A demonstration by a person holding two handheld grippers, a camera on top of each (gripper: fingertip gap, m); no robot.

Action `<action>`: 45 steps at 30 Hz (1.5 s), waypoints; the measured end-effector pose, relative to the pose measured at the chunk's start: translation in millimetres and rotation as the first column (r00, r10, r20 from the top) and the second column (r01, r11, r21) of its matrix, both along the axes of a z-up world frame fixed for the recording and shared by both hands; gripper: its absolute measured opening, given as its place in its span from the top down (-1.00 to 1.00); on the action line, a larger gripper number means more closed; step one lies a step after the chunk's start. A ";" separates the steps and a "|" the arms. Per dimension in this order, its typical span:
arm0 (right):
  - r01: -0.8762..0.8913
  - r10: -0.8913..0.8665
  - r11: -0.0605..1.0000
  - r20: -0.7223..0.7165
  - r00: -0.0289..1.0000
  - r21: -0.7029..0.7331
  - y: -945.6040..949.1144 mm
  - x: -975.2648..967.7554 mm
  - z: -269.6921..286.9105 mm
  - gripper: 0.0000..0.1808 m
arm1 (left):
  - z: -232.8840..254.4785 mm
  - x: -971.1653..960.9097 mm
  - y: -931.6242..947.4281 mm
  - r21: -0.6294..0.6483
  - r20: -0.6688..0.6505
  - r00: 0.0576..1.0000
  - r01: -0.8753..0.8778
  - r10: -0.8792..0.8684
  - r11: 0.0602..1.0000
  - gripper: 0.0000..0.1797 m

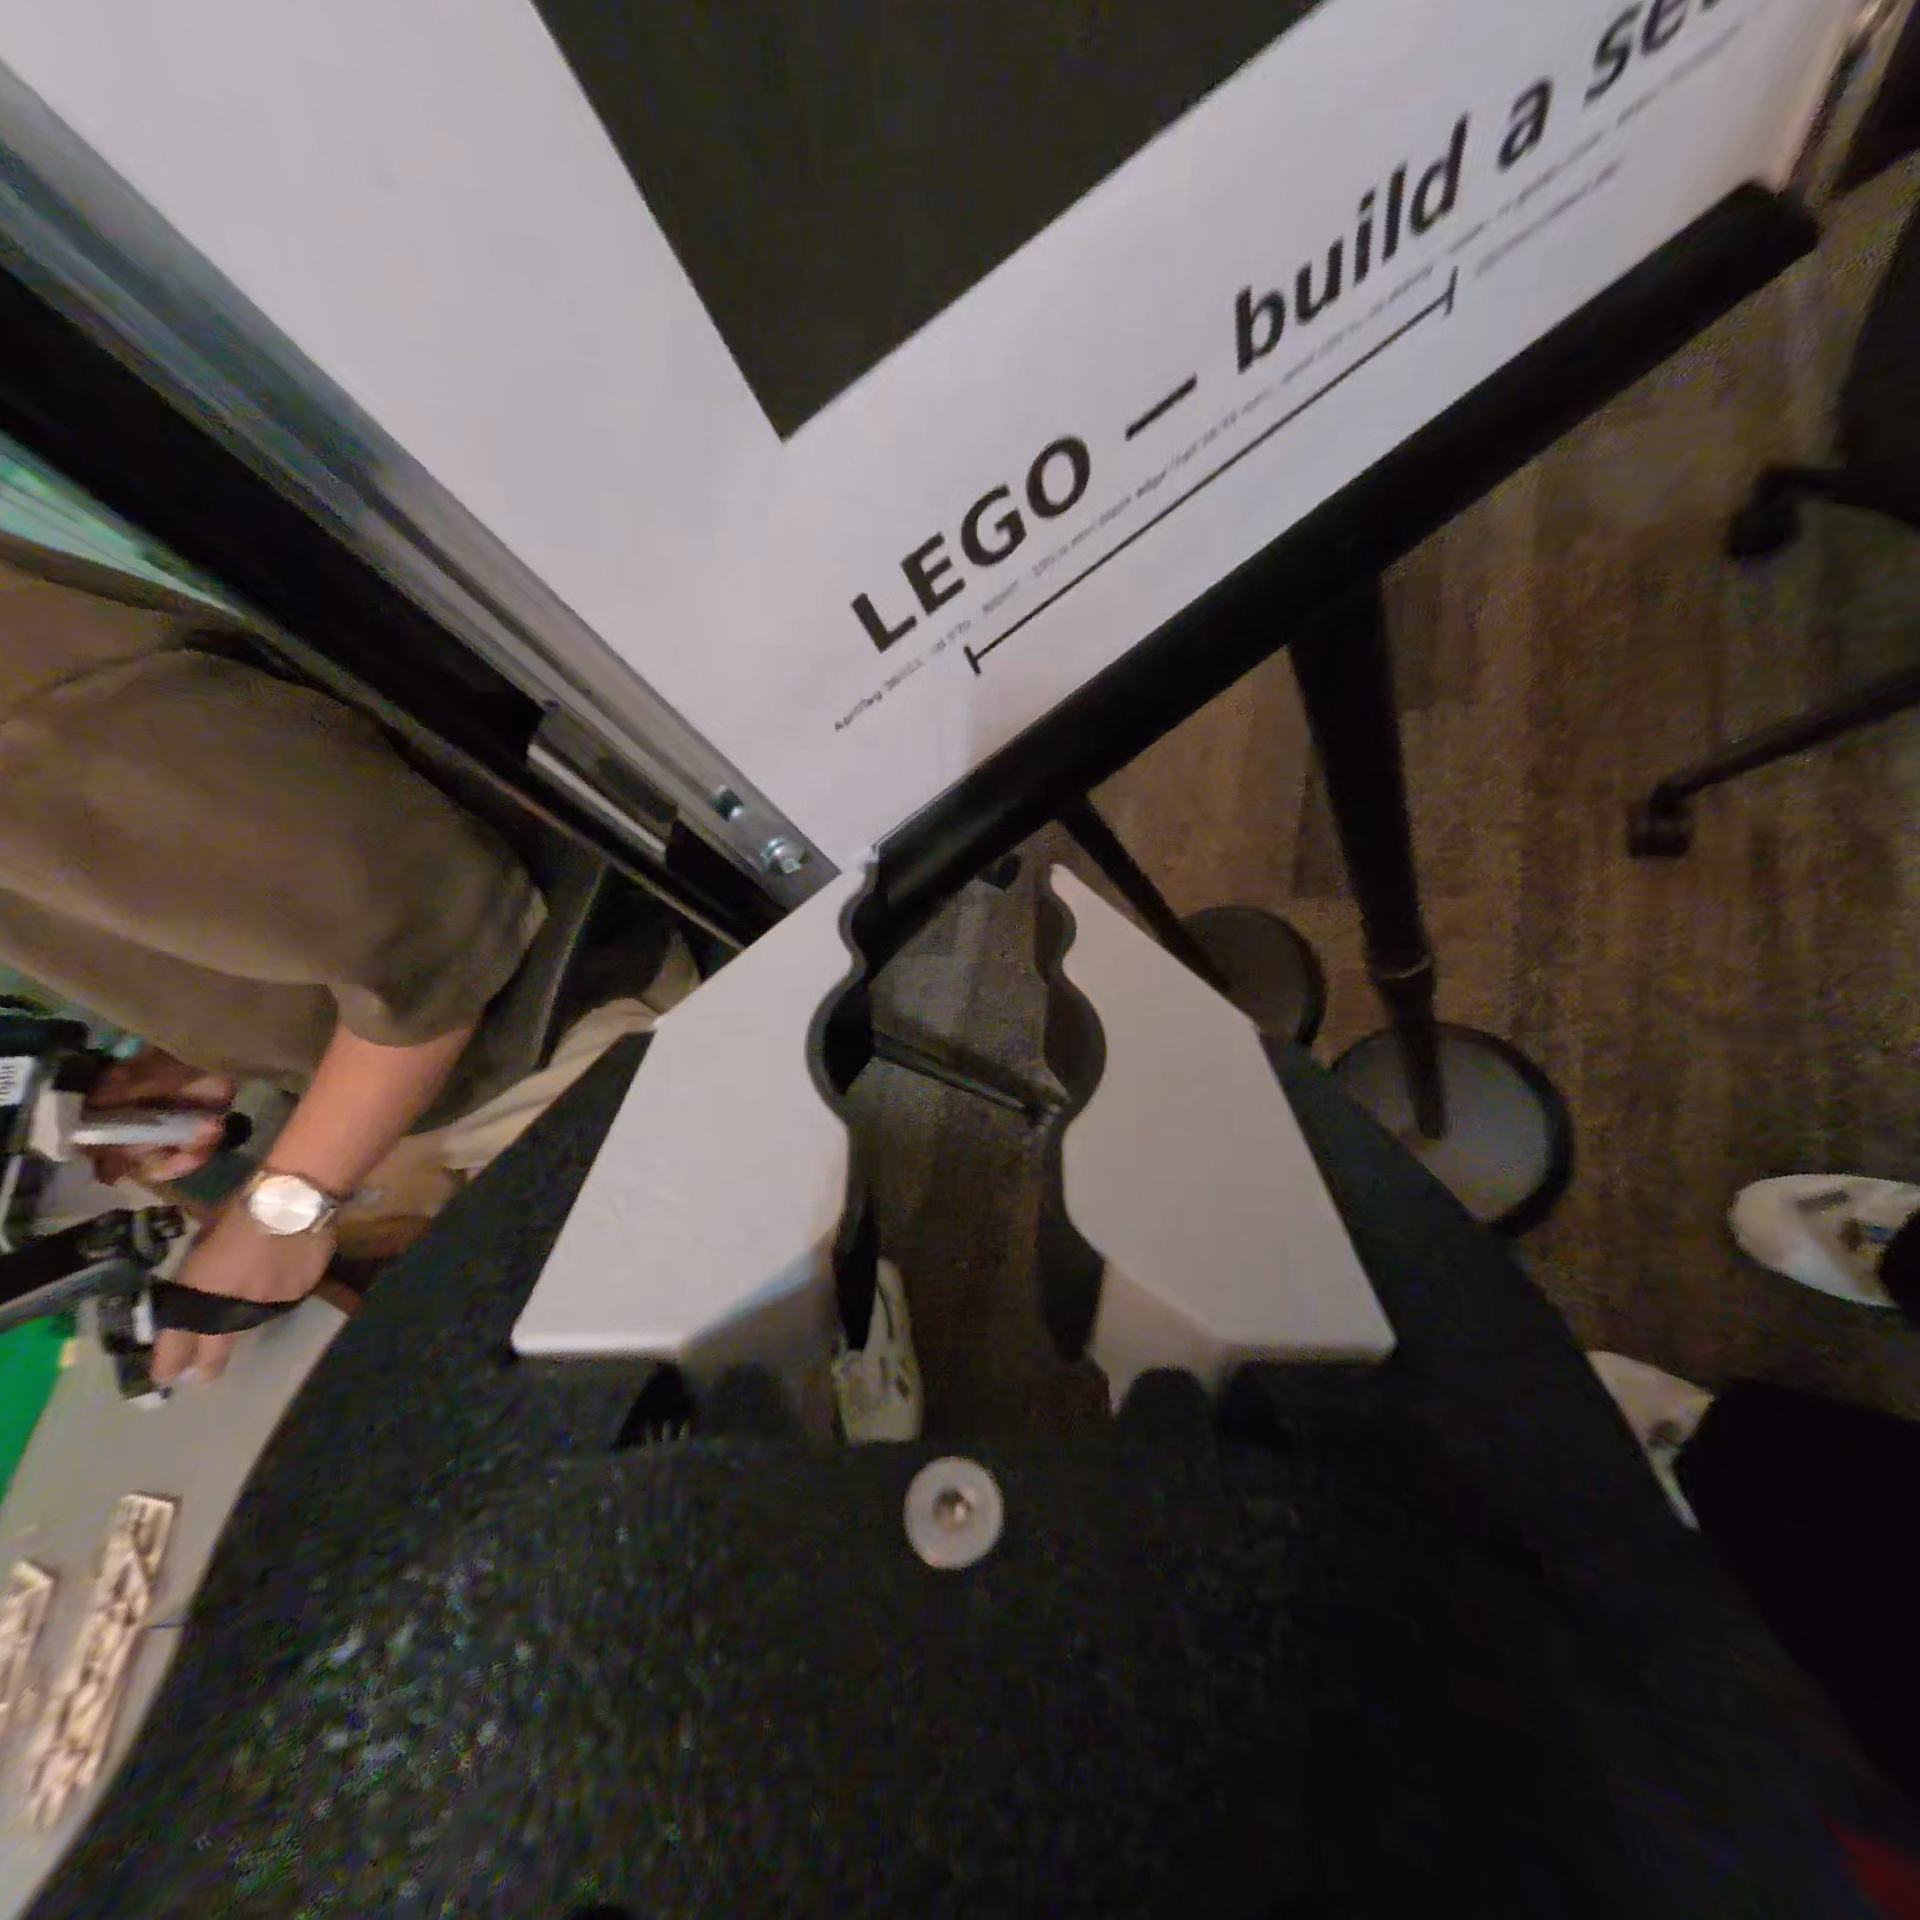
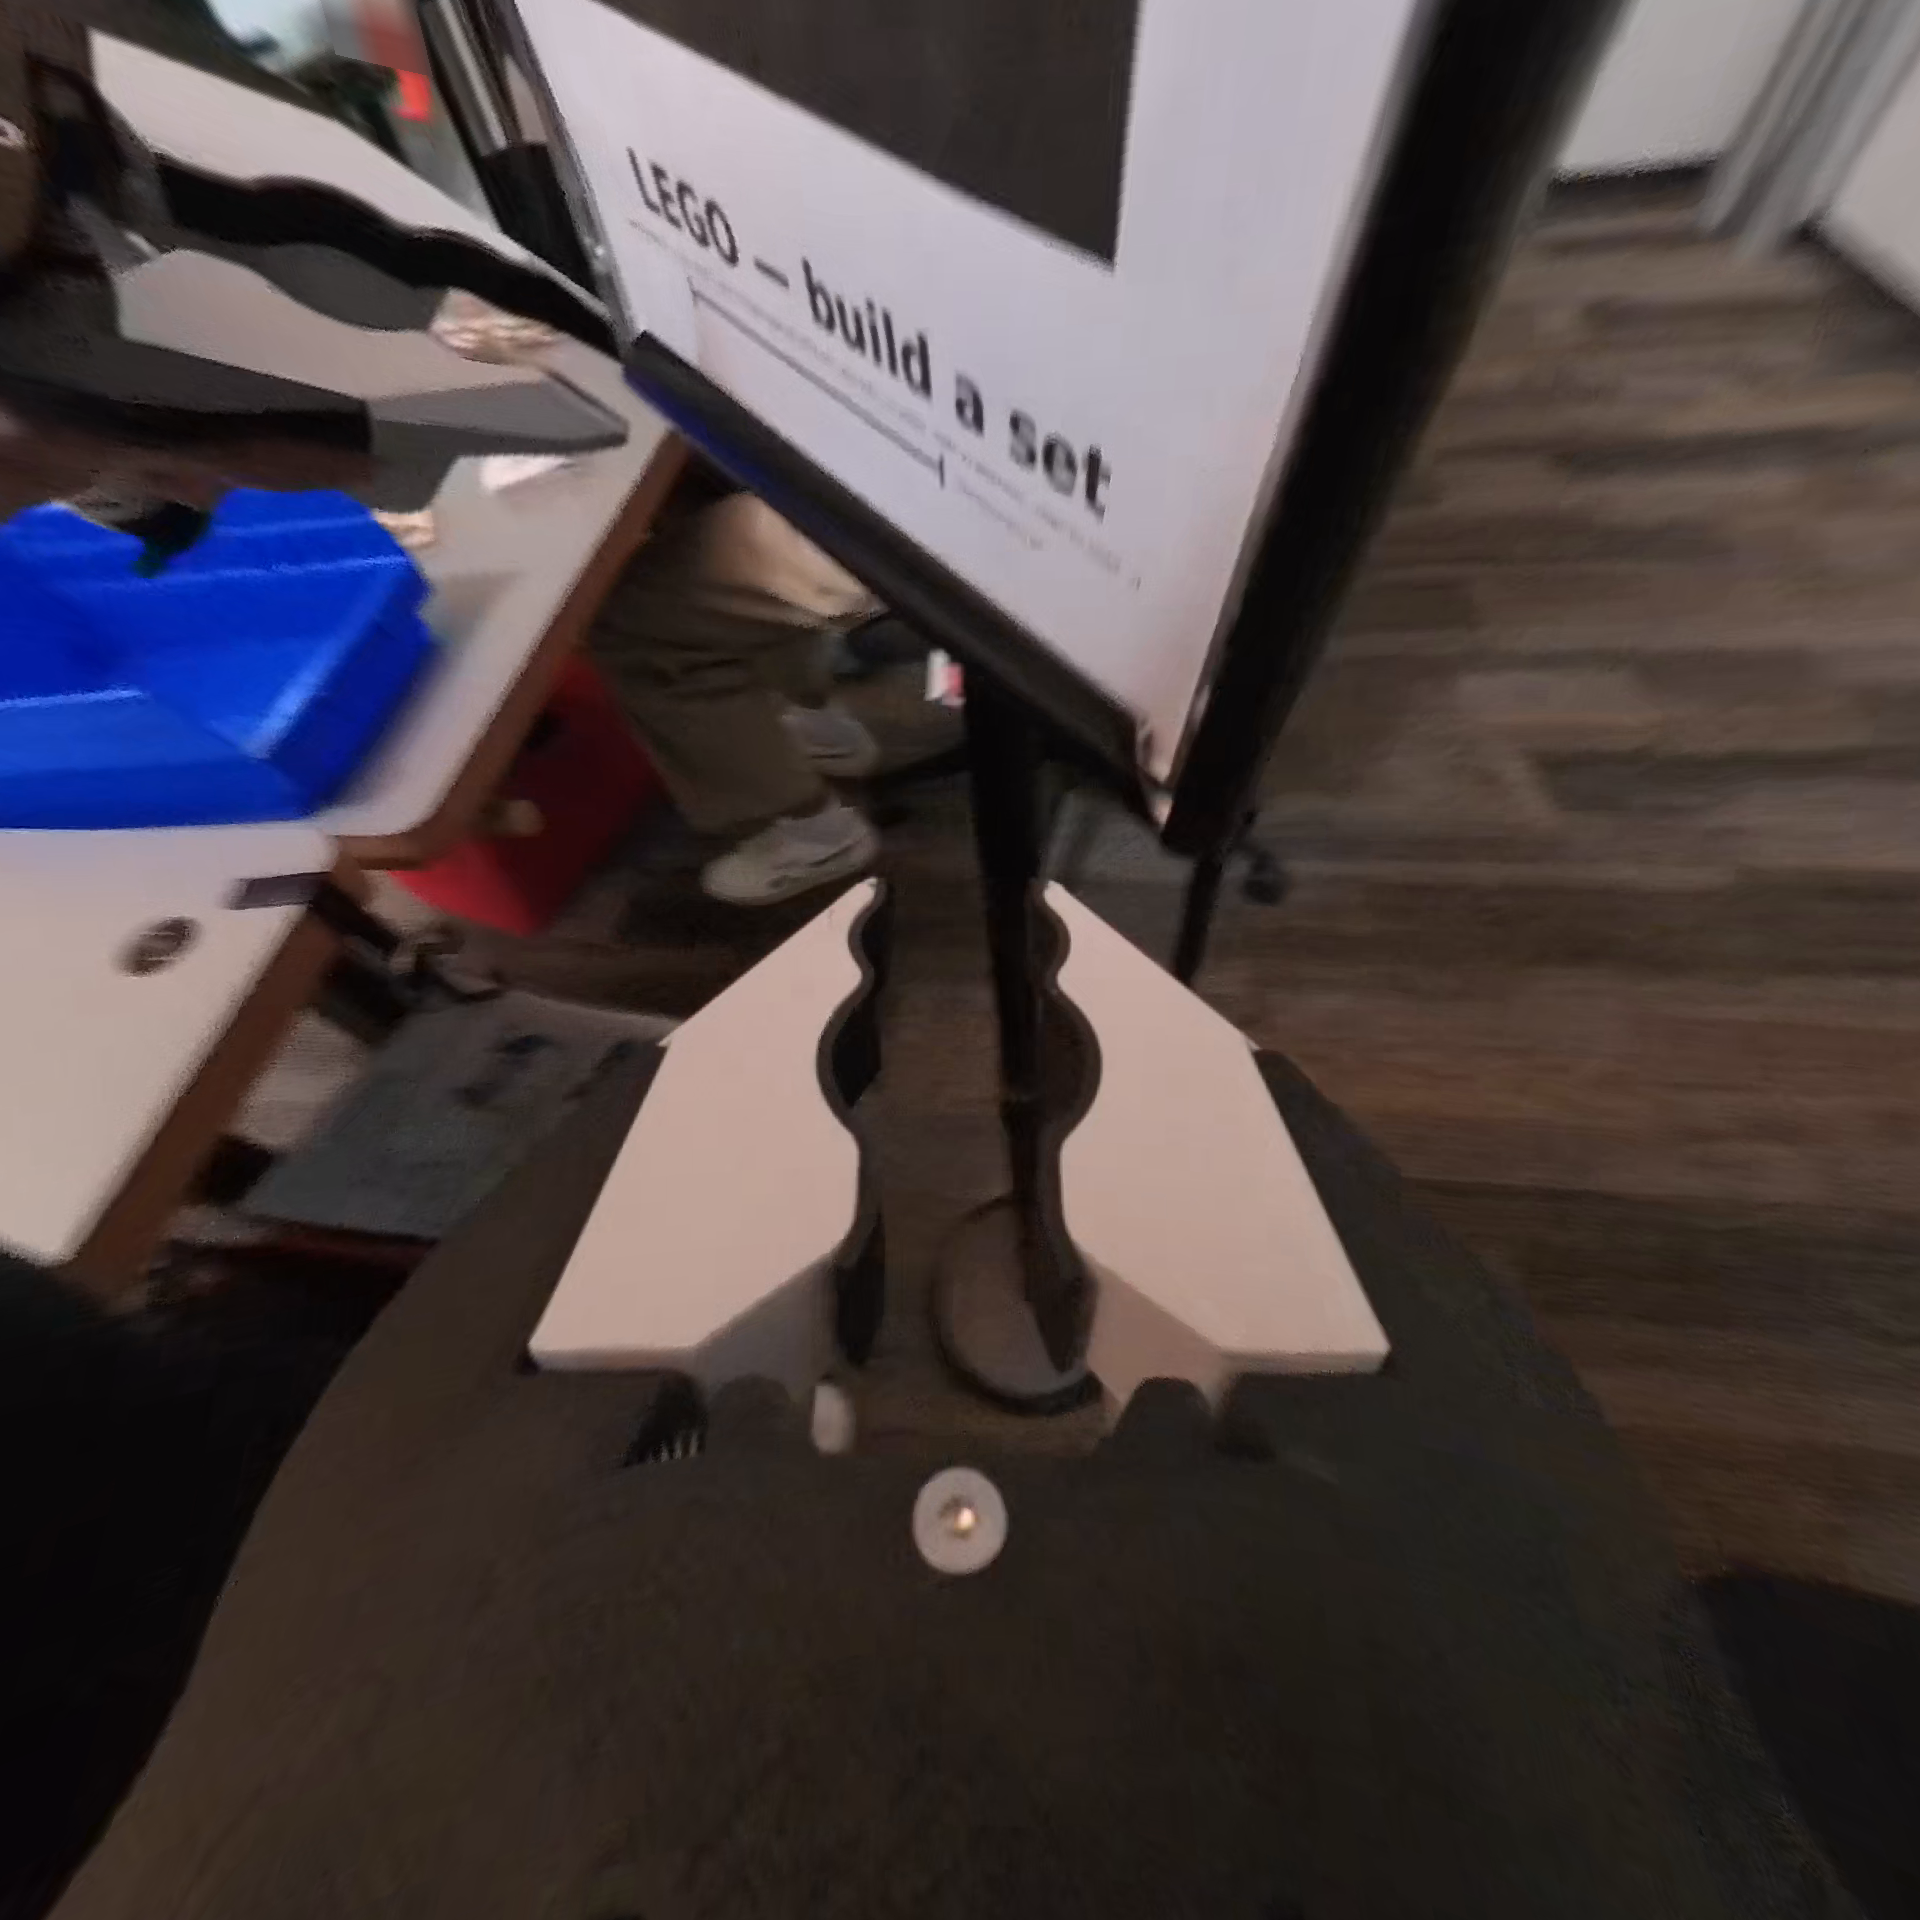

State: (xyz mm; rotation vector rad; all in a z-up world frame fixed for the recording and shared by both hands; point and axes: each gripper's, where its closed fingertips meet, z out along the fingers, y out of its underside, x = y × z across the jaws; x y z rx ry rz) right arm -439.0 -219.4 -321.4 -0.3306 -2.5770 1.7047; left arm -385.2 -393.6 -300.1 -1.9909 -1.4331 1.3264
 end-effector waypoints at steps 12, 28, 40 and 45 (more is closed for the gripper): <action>0.294 -0.255 0.953 -0.323 0.911 0.075 -11.4 -40.7 2.6 0.96 | -7.6 -10.9 -11.2 -0.078 -0.098 0.995 -0.042 0.034 0.996 0.77; 0.423 -0.353 0.897 -0.370 0.859 0.128 -31.1 -55.4 -4.8 0.80 | -10.4 -19.8 -11.5 -0.030 -0.091 0.996 -0.016 0.013 0.999 0.72; 0.392 -0.305 0.902 -0.377 0.875 0.179 -38.3 -64.6 -6.9 0.77 | -4.1 -31.0 -18.7 -0.026 -0.024 0.998 -0.063 0.063 0.998 0.86; 0.376 -0.288 0.905 -0.361 0.887 0.201 -39.9 -72.1 -5.5 0.82 | -5.2 -29.5 -20.7 -0.014 0.043 0.998 -0.046 0.047 0.999 0.90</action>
